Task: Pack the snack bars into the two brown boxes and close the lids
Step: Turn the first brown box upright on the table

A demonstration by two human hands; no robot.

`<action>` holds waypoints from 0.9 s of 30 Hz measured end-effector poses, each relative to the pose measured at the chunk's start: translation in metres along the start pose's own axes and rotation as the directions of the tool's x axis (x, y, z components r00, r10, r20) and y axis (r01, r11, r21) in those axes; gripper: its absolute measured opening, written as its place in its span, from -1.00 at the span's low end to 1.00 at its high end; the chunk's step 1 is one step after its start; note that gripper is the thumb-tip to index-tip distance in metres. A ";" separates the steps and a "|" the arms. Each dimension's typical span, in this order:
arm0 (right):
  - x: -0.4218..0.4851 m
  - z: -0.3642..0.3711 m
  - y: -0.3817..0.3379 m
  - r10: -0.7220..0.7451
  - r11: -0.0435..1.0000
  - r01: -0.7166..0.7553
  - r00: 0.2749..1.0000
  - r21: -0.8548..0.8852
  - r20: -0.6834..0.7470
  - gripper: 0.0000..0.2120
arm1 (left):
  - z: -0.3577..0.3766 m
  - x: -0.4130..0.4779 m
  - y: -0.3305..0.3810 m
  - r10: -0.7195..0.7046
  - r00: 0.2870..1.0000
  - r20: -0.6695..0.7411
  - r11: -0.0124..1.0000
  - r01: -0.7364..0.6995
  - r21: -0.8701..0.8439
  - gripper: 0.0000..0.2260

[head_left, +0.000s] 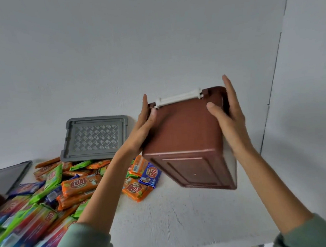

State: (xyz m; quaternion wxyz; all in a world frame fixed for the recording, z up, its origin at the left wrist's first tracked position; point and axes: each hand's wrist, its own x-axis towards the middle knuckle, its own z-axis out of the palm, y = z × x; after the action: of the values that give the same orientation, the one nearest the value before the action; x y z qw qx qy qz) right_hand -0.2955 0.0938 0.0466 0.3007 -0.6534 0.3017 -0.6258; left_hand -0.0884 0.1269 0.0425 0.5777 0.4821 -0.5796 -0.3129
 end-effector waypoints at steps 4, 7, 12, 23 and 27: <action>-0.045 0.027 0.008 -0.222 0.903 0.194 0.975 -0.383 -0.028 -0.33 | 0.004 -0.004 -0.028 -0.175 0.985 0.011 0.963 0.173 -0.204 -0.26; -0.081 0.044 0.021 -0.271 0.841 0.237 0.963 -0.486 -0.001 -0.35 | -0.004 -0.013 -0.061 -0.225 0.974 -0.039 0.944 0.208 -0.256 -0.13; -0.140 0.078 0.040 -0.366 0.695 0.405 0.911 -0.594 0.192 -0.27 | -0.023 -0.026 -0.085 -0.224 0.950 -0.219 0.962 0.179 -0.208 -0.61; -0.198 0.098 0.083 -0.290 0.476 0.557 0.830 -0.681 0.476 -0.15 | -0.036 -0.053 -0.105 -0.240 0.945 -0.224 0.970 0.225 -0.089 -0.55; -0.174 0.086 0.065 -0.274 0.592 0.515 0.852 -0.620 0.447 -0.36 | -0.044 -0.040 -0.107 -0.303 0.905 -0.298 0.946 0.324 0.021 -0.51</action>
State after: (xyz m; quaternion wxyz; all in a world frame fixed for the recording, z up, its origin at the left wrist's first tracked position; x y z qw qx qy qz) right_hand -0.2167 0.1875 -0.1171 -0.0859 -0.8562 0.3174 -0.3984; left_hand -0.0295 0.1358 -0.0646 0.5816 0.6297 -0.4137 -0.3069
